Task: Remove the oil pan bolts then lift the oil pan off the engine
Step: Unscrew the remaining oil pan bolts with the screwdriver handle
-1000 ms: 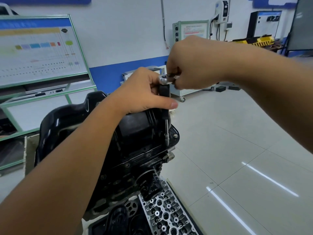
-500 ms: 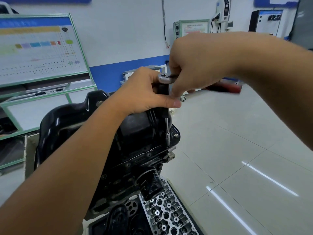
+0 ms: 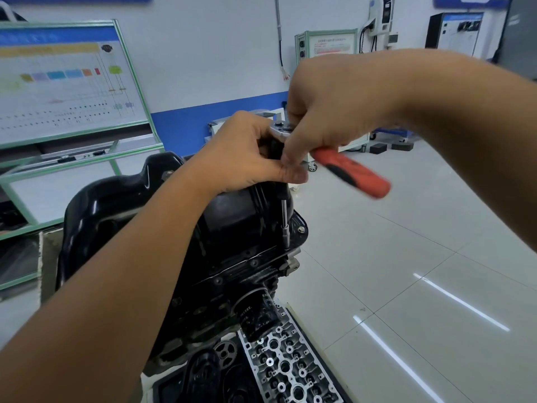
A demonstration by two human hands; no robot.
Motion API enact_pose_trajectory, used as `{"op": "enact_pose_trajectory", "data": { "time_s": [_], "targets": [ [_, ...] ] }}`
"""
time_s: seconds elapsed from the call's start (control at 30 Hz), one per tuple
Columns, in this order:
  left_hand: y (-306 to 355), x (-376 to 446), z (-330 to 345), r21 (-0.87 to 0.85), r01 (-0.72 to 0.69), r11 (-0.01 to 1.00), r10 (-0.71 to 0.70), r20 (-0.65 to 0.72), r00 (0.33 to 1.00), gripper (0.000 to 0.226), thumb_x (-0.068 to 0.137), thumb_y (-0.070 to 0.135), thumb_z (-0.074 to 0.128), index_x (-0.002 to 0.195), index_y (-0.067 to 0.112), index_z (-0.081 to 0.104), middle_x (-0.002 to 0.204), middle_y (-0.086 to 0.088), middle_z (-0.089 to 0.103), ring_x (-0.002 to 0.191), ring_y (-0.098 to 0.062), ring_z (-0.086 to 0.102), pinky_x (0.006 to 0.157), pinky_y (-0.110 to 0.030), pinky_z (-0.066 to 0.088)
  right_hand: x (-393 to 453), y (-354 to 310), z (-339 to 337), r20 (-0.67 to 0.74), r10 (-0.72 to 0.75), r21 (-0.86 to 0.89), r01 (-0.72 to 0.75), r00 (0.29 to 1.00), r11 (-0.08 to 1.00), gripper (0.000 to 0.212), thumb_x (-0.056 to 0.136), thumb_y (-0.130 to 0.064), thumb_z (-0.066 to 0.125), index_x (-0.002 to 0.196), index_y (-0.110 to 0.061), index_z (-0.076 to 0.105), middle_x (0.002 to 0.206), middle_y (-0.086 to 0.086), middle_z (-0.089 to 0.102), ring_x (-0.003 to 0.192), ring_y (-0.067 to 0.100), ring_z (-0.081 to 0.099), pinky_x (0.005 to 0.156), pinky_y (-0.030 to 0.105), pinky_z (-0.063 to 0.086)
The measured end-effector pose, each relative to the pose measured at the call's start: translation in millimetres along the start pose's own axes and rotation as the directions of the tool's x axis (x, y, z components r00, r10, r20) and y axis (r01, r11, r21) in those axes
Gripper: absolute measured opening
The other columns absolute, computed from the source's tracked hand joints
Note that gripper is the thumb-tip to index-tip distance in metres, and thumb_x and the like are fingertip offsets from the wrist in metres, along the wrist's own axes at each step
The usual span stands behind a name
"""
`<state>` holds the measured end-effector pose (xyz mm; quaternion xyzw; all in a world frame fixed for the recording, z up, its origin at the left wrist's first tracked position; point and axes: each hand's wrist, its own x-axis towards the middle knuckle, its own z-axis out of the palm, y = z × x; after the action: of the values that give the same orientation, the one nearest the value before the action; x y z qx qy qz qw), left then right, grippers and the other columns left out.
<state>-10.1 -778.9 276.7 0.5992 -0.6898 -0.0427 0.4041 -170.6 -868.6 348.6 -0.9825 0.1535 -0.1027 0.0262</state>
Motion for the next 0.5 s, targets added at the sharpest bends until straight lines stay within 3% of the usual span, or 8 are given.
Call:
{"op": "enact_pose_trajectory", "data": {
  "time_s": [0.1,0.13,0.2,0.27,0.33,0.4,0.5],
  "targets": [
    [0,0,-3,-0.016,0.003,1.0,-0.002,0.021,1.0,0.018,0.069,0.033,0.092,0.082,0.034,0.079,0.073,0.005,0.072,0.071,-0.003,0.06,0.067,-0.024,0.05,2,0,-2,0.0,-0.014,-0.038,0.014,1.0,0.999,0.019,0.079,-0.035,0.08,0.069,-0.02,0.076,0.061,-0.003,0.072,0.063,0.016,0.069,0.064,0.036,0.055],
    [0,0,-4,-0.013,0.007,1.0,-0.007,0.011,1.0,0.027,0.069,0.037,0.091,0.09,0.025,0.081,0.078,-0.012,0.073,0.072,-0.009,0.059,0.067,-0.032,0.051,5,2,1,-0.051,-0.032,-0.065,0.029,0.998,0.997,0.007,0.081,-0.028,0.079,0.078,-0.022,0.078,0.069,-0.002,0.073,0.07,0.019,0.069,0.07,0.038,0.056],
    [0,0,-3,0.007,0.004,1.0,-0.004,-0.012,1.0,0.045,0.065,0.045,0.088,0.096,0.013,0.08,0.082,-0.032,0.064,0.065,-0.014,0.05,0.064,-0.029,0.045,6,2,6,-0.128,-0.032,-0.091,0.02,0.991,0.996,0.011,0.084,-0.016,0.075,0.091,-0.024,0.078,0.081,0.002,0.072,0.077,0.021,0.065,0.071,0.036,0.055],
    [-1,0,-1,0.005,0.001,1.0,-0.001,-0.026,1.0,0.037,0.063,0.043,0.091,0.091,0.021,0.08,0.079,-0.025,0.066,0.062,-0.009,0.05,0.064,-0.023,0.045,6,2,8,-0.123,-0.053,-0.094,0.041,0.991,0.995,0.004,0.085,-0.017,0.073,0.084,-0.019,0.077,0.074,0.003,0.071,0.072,0.024,0.065,0.064,0.033,0.051],
    [-1,1,0,-0.024,0.011,1.0,-0.012,-0.035,0.999,0.023,0.065,0.032,0.096,0.078,0.036,0.078,0.067,0.005,0.069,0.062,0.001,0.056,0.066,-0.016,0.046,5,3,4,-0.03,-0.028,-0.036,0.027,0.999,0.999,0.018,0.083,-0.025,0.076,0.071,-0.012,0.073,0.061,0.002,0.071,0.06,0.023,0.069,0.058,0.032,0.052],
    [-3,1,0,0.003,-0.011,1.0,0.011,-0.041,0.999,0.028,0.067,0.024,0.095,0.069,0.043,0.075,0.062,0.02,0.064,0.058,0.008,0.054,0.063,-0.01,0.044,1,3,-4,0.073,-0.011,0.062,0.006,0.997,0.998,0.027,0.08,-0.032,0.082,0.066,-0.011,0.071,0.058,0.002,0.072,0.053,0.019,0.072,0.057,0.033,0.055],
    [-1,0,-3,-0.003,-0.022,1.0,0.022,-0.018,1.0,0.021,0.07,0.022,0.094,0.079,0.034,0.079,0.067,0.011,0.07,0.062,0.005,0.056,0.064,-0.012,0.045,3,5,-8,0.079,-0.031,0.063,0.026,0.996,0.998,0.02,0.079,-0.03,0.084,0.067,-0.017,0.075,0.062,-0.001,0.074,0.059,0.015,0.073,0.062,0.036,0.058]
  ]
}}
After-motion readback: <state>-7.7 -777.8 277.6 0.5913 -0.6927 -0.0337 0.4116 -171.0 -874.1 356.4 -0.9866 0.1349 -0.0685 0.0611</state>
